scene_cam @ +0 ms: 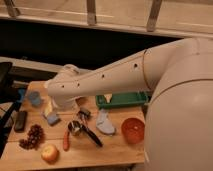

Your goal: Place grapes in paper cup

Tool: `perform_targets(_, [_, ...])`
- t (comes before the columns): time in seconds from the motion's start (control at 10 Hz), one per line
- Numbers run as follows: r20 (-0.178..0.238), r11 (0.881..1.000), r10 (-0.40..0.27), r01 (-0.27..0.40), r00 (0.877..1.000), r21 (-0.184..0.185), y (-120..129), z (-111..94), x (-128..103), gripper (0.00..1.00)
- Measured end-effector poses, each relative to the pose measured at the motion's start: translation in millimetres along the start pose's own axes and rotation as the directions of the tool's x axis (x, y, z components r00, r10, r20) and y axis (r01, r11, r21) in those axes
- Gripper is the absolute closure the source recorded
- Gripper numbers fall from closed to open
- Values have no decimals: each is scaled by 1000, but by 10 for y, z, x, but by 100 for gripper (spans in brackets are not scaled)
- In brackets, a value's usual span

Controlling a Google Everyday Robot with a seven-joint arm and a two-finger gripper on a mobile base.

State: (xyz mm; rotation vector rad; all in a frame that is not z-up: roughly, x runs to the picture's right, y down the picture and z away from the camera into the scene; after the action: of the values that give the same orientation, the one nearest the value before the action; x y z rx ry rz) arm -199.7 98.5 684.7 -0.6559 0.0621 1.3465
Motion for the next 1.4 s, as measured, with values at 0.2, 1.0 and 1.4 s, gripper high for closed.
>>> perform_targets(0.2, [-10, 999, -23, 22, 1000, -45, 178, 154, -96, 20])
perform_targets(1.0, [-208, 933, -322, 273, 924, -235, 1366, 1044, -97, 20])
perform_targets(1.4, [-291, 871, -434, 315, 852, -377, 1426, 1144, 26, 20])
